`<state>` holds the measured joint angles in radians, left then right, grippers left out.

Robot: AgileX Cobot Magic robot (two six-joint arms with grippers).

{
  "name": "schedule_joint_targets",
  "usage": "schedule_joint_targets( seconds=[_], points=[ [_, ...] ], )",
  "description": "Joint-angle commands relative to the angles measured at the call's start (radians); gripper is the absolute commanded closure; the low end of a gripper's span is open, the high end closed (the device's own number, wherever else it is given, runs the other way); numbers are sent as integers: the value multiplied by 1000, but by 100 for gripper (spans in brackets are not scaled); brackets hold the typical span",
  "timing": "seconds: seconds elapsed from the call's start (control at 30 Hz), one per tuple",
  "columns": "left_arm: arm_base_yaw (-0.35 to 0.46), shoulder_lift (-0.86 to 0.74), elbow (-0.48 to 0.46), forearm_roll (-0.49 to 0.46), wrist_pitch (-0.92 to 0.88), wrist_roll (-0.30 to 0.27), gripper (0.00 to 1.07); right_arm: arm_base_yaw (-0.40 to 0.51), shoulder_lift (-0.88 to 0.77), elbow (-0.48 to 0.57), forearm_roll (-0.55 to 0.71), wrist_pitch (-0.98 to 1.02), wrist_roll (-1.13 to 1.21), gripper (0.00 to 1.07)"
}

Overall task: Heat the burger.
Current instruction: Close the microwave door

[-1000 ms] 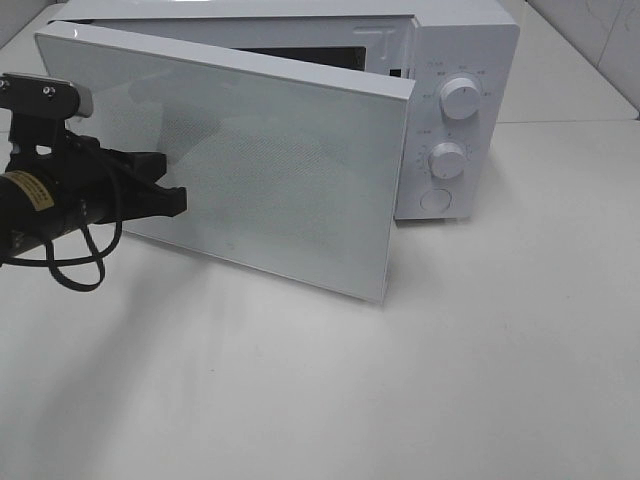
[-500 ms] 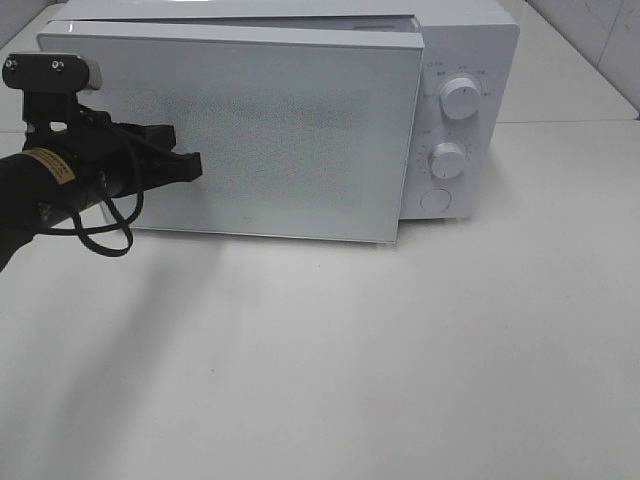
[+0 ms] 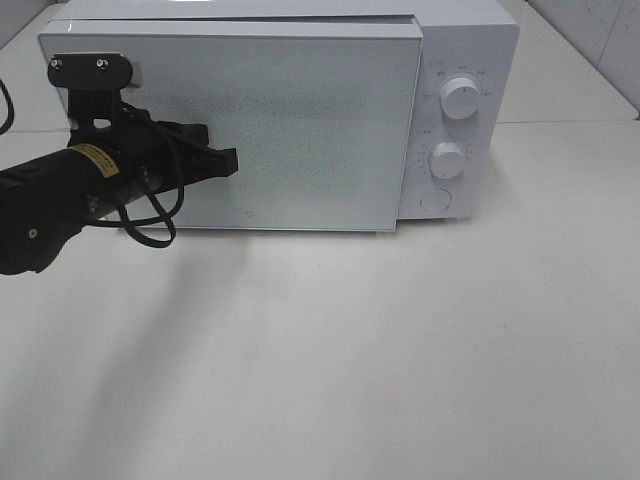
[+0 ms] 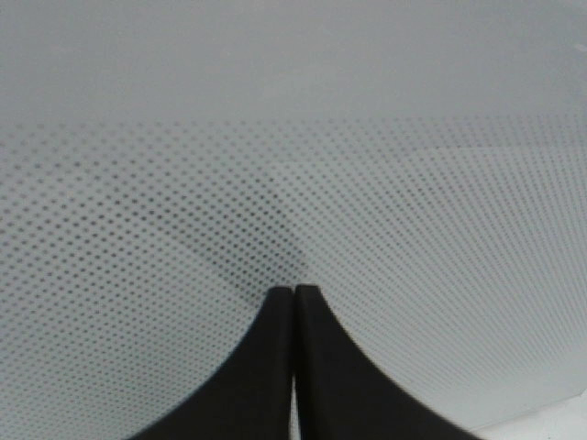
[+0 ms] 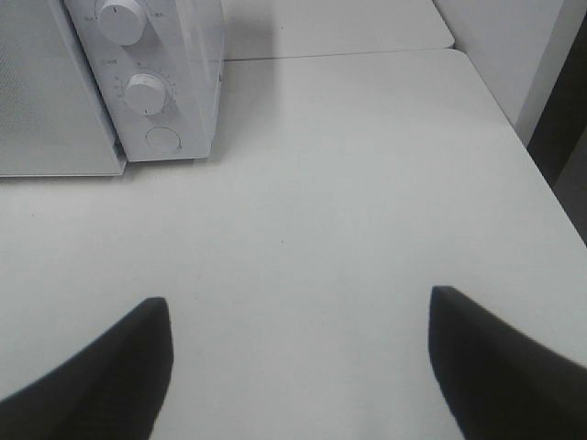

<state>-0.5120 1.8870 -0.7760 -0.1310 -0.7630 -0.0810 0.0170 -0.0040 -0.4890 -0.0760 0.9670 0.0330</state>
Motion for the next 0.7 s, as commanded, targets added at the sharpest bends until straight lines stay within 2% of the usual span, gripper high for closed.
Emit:
schedule_joint_targets(
  seconds=[0.03,0.13,0.3,0.37,0.57,0.7],
  points=[
    [-22,-1,-44,-121,-36,105,107,-6,-29,1,3,-3,4,31],
    [-23,7,-58,-127,-36,142,107,-6,-29,1,3,-3,4,31],
    [-32,18,-74,-164,-36,141,107,-6,-29,1,3,-3,4,31],
    [-43,31,-100,-211,-36,162,107,-6,-29,1,3,-3,4,31],
    [-48,58,-141,-222,-35,169,107,-6,-29,1,3,-3,4,31],
    [-58,94,-203,-231,-36,167,107,-6,-29,1,3,-3,4,31]
  ],
)
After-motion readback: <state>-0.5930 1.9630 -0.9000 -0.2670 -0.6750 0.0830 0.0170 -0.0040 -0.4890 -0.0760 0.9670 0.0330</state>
